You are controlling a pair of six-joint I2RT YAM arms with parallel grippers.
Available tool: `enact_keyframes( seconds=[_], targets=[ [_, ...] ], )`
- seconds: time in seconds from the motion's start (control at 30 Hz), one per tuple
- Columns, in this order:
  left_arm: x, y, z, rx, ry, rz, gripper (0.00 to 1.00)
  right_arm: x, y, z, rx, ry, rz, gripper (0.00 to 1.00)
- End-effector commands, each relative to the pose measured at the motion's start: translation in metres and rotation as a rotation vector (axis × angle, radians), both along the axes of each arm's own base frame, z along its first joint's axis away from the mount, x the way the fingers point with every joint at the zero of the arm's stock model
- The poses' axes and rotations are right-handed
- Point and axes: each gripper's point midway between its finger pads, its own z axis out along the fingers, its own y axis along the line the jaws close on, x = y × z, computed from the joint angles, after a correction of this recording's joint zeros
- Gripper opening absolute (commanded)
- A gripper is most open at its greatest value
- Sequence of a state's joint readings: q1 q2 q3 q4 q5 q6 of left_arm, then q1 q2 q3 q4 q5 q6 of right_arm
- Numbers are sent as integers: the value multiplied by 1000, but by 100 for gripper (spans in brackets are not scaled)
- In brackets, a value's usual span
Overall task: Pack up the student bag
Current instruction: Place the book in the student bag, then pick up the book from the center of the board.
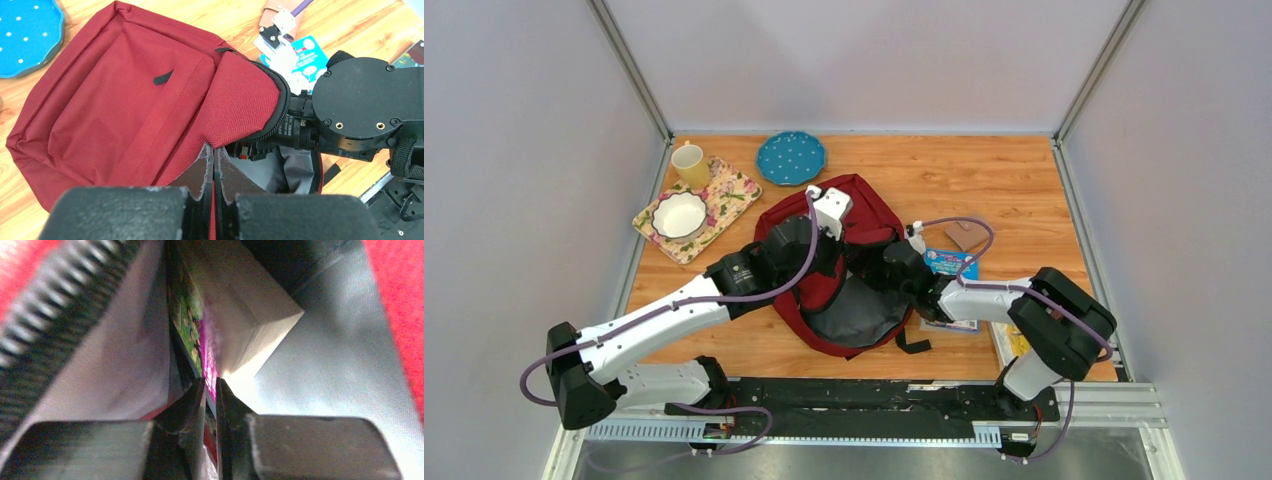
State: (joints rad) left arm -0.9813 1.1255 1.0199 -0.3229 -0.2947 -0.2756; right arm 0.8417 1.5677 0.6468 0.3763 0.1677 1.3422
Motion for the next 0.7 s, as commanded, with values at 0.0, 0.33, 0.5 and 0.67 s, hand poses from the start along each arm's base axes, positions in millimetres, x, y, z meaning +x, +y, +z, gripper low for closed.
enact_keyframes(
  seconds=[0.0,0.33,0.5,0.67],
  targets=[
    [3,4,20,-61,-43,25,0,-20,1,-7,-10,7,96,17],
    [0,1,5,-37,-14,-3,0,-58,-60,52,-157,-112,139,69],
    [-13,-6,-8,-38,47,-68,27,-75,-128,67,-336,-207,65,74],
    [-20,-15,6,-113,47,-113,65,-87,-193,71,-549,-159,-58,88]
  ],
)
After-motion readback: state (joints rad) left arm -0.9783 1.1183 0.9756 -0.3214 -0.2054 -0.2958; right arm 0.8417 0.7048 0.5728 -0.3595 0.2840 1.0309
